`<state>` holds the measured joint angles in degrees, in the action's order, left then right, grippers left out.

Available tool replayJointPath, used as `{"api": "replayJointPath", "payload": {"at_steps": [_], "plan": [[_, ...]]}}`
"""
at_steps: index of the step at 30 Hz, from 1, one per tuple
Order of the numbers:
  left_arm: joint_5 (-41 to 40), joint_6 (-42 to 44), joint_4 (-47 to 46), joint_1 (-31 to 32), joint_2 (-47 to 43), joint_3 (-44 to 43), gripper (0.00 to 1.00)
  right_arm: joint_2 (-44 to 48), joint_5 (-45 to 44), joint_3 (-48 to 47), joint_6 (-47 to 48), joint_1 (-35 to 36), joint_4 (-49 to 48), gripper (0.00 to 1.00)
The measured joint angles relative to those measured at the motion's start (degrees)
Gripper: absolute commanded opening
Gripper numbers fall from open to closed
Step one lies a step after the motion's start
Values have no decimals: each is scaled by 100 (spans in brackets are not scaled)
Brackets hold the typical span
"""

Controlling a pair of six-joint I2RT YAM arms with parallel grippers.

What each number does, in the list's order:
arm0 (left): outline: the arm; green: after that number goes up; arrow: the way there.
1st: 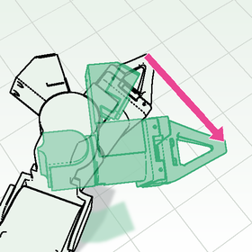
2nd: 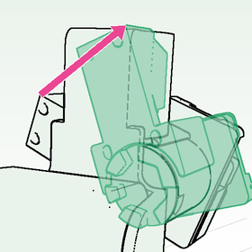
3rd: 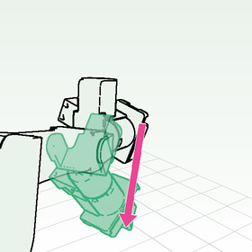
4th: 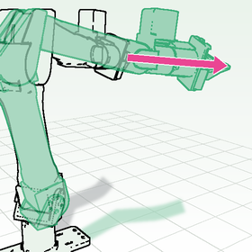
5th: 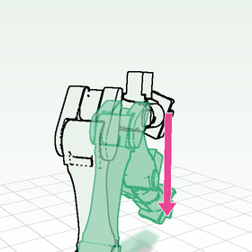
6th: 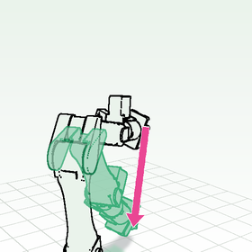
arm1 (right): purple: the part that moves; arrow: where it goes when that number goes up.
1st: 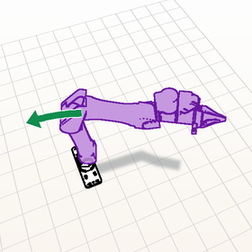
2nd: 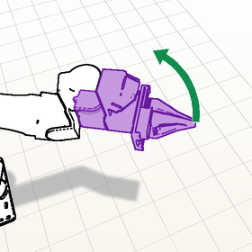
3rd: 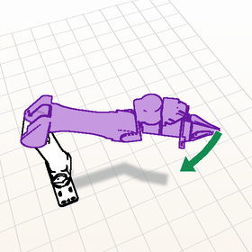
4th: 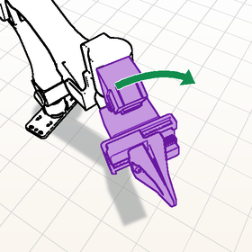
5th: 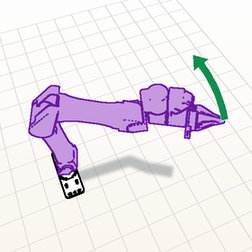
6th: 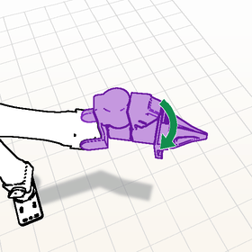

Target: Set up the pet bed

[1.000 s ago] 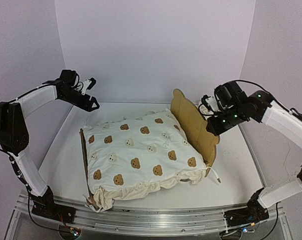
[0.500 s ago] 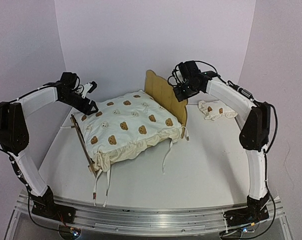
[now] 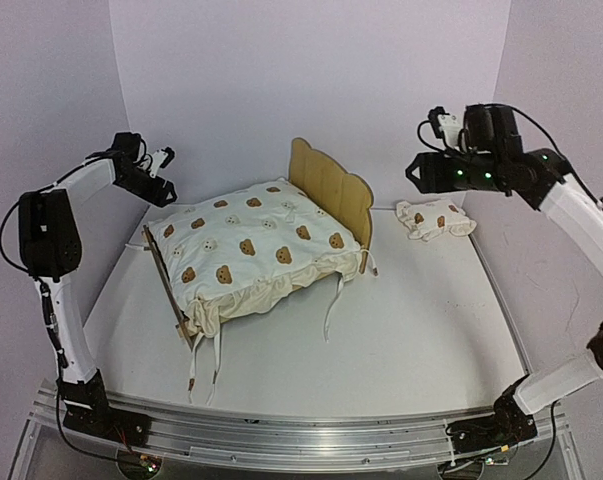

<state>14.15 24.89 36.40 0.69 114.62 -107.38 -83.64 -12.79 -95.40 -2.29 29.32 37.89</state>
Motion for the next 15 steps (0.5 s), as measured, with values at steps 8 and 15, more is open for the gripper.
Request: {"api": "replayJointPath", "payload": {"at_steps": [8,15], "plan": [[-143,277,159,-38,1980,-1617,75,523,827,2248,-973,124,-460,59],[-236,597,-474,63,1466,-527,73,-245,959,3463,-1558,602,-948,58]]}}
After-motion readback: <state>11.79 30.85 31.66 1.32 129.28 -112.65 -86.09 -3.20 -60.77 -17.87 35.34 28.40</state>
